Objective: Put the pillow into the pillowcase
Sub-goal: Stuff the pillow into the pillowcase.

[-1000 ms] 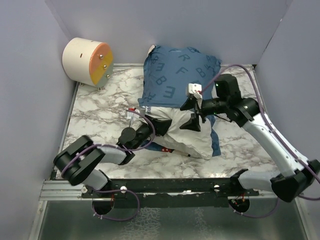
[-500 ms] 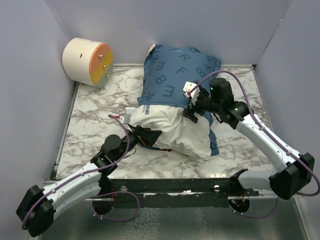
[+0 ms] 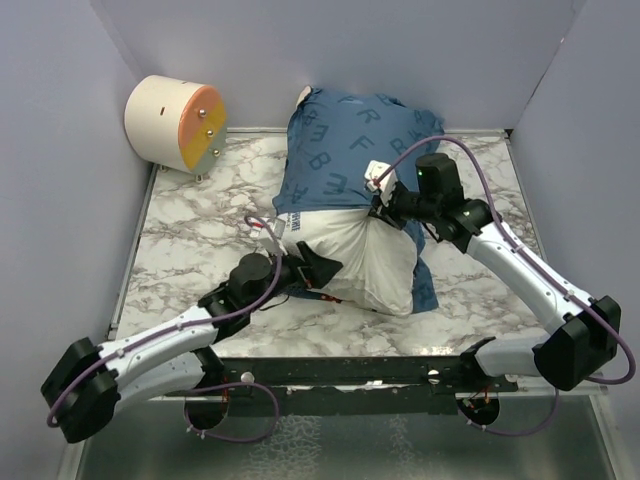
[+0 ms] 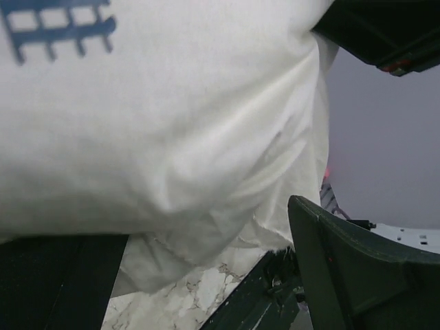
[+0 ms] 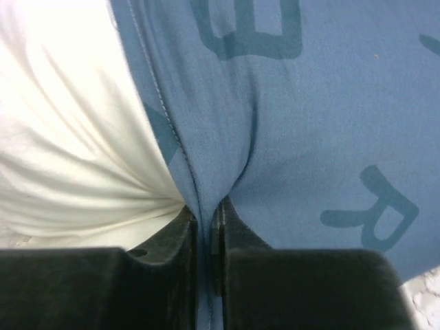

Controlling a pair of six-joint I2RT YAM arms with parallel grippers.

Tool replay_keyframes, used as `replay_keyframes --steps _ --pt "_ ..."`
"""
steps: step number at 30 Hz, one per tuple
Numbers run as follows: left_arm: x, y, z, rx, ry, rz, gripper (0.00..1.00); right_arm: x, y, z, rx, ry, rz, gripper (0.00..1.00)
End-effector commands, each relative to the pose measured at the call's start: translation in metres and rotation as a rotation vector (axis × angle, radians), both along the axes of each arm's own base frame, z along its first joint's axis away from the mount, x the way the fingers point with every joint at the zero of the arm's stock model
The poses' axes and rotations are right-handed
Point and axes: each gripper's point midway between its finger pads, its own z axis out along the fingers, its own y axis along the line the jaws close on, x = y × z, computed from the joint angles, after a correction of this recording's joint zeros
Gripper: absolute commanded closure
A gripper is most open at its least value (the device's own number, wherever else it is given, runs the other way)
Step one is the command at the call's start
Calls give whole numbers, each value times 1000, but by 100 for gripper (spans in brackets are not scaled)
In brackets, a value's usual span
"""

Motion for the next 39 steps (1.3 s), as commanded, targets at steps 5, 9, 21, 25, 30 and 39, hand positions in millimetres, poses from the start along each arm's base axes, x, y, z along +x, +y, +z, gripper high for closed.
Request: replay_keyframes --steps 5,9,21,25,30,39 --pt "71 -54 26 55 -117 63 25 -106 43 66 267 184 483 99" --pt "110 -67 52 20 -212 105 90 -152 44 118 371 232 691 99" --pt "118 -113 56 -12 -400 -35 99 -134 26 -40 190 566 418 99" --pt "110 -102 15 48 -359 -44 61 -124 8 -36 115 500 384 94" --pt "88 -70 -20 206 -251 -68 30 -105 -11 22 47 184 323 52" --pt "41 1 -23 573 -68 -133 3 -146 3 87 104 -50 702 1"
